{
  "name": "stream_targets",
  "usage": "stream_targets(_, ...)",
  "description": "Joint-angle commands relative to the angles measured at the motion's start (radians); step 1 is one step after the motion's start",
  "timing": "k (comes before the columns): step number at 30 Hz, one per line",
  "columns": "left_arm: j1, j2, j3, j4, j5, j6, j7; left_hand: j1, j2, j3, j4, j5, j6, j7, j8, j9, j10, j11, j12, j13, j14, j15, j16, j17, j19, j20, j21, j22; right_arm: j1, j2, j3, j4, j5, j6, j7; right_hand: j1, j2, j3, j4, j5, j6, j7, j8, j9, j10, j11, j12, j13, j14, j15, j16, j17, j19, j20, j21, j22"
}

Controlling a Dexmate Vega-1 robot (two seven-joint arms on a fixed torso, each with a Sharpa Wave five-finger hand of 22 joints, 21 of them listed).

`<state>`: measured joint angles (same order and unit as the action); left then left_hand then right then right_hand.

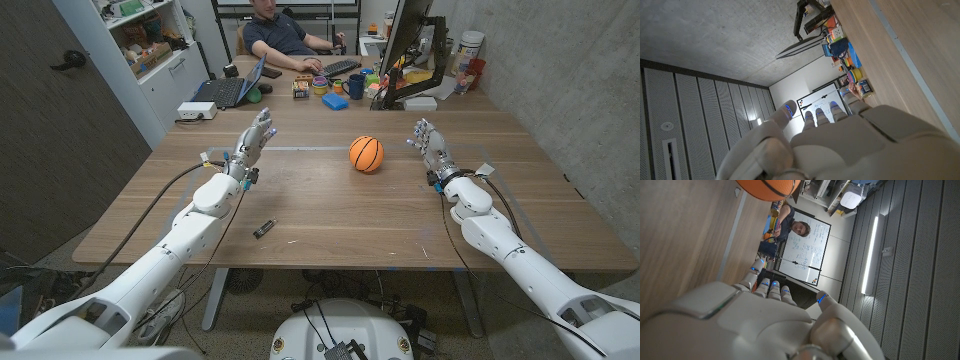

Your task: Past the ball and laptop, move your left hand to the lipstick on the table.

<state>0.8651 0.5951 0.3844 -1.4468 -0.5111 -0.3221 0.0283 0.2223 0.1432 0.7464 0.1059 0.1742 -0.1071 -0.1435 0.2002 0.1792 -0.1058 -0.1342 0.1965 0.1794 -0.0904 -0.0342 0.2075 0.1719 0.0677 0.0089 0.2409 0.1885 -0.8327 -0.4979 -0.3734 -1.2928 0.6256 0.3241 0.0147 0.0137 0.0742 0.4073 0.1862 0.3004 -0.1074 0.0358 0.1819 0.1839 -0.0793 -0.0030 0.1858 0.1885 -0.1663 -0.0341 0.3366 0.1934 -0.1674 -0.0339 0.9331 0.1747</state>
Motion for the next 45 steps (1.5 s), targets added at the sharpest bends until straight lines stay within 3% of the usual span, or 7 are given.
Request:
stream_targets(1,0.068,0.098,-0.031,-0.141,0.039,-0.014,-0.022,-0.005,-0.028,-0.016,-0.006,0.004,-0.005,-0.033,-0.002,0.003,0.007,-0.01,0.002,0.001,0.004,-0.007,0.002,0.0,-0.01,0.012,-0.006,0.001,-0.014,-0.004,-0.001,-0.014,0.006,-0.02,-0.009,0.0,0.093,-0.004,0.001,0.005,-0.008,0.002,0.006,0.004,-0.006,-0.001,0.008,0.003,-0.085,-0.008,0.002,0.001,-0.194,-0.022,-0.004,0.004)
stream_targets(17,0.239,0.283,-0.162,-0.34,0.217,-0.028,0.069,-0.046,-0.084,-0.067,-0.025,0.016,0.049,-0.075,0.005,0.008,0.052,-0.017,-0.002,0.006,0.019,-0.007,-0.004,0.003,-0.052,0.063,-0.033,-0.001,-0.019,-0.014,-0.015,-0.045,-0.004,-0.068,-0.032,-0.003,0.092,-0.011,0.002,0.004,-0.007,0.002,0.006,0.003,-0.004,0.003,0.008,0.003,-0.084,-0.008,0.002,0.002,-0.197,-0.028,-0.009,0.004)
stream_targets(35,0.374,0.34,-0.275,-0.412,0.591,-0.09,0.211,-0.04,-0.087,-0.076,-0.054,0.038,0.017,-0.079,-0.007,0.011,0.014,-0.019,-0.017,0.008,0.008,-0.009,-0.01,0.004,-0.033,0.106,-0.032,-0.004,-0.05,-0.032,-0.043,-0.115,-0.026,-0.143,-0.074,-0.004,0.094,-0.015,0.002,0.003,-0.011,0.003,0.005,0.003,-0.008,0.003,0.007,0.003,-0.086,-0.008,0.0,0.002,-0.201,-0.032,-0.015,0.004)
stream_targets(37,0.377,0.343,-0.278,-0.406,0.621,-0.116,0.213,-0.027,-0.085,-0.074,-0.072,0.044,0.004,-0.079,-0.007,0.013,-0.008,-0.021,-0.021,0.009,-0.005,-0.003,-0.014,0.005,-0.035,0.124,-0.036,-0.005,-0.057,-0.034,-0.044,-0.124,-0.03,-0.143,-0.081,-0.004,0.095,-0.015,0.002,0.003,-0.011,0.003,0.005,0.003,-0.008,0.003,0.007,0.003,-0.086,-0.008,0.0,0.002,-0.202,-0.032,-0.015,0.004)
stream_targets(38,0.376,0.347,-0.279,-0.402,0.627,-0.13,0.205,-0.012,-0.085,-0.072,-0.094,0.05,-0.005,-0.079,-0.005,0.014,-0.016,-0.023,-0.016,0.01,-0.007,-0.002,-0.011,0.005,-0.016,0.166,-0.031,-0.005,-0.061,-0.035,-0.044,-0.129,-0.031,-0.146,-0.084,-0.004,0.095,-0.016,0.002,0.003,-0.01,0.003,0.005,0.003,-0.008,0.003,0.007,0.003,-0.086,-0.007,0.0,0.002,-0.202,-0.032,-0.015,0.004)
stream_targets(39,0.375,0.352,-0.279,-0.4,0.629,-0.139,0.193,0.002,-0.084,-0.072,-0.114,0.054,-0.01,-0.079,-0.004,0.015,-0.04,-0.028,-0.02,0.01,-0.016,-0.002,-0.013,0.006,-0.01,0.178,-0.033,-0.006,-0.063,-0.036,-0.045,-0.132,-0.032,-0.147,-0.086,-0.004,0.095,-0.016,0.002,0.003,-0.011,0.003,0.005,0.003,-0.008,0.004,0.007,0.003,-0.086,-0.007,0.0,0.002,-0.202,-0.032,-0.016,0.004)
stream_targets(45,0.392,0.378,-0.303,-0.423,0.694,-0.143,0.168,0.028,-0.084,-0.08,-0.158,0.06,-0.056,-0.079,-0.01,0.017,-0.123,-0.035,-0.026,0.011,-0.066,-0.003,-0.021,0.008,-0.02,0.176,-0.043,-0.004,-0.065,-0.03,-0.048,-0.136,-0.039,-0.14,-0.095,-0.004,0.096,-0.017,0.002,0.003,-0.011,0.004,0.005,0.003,-0.009,0.003,0.007,0.003,-0.086,-0.007,-0.001,0.002,-0.203,-0.032,-0.018,0.005)
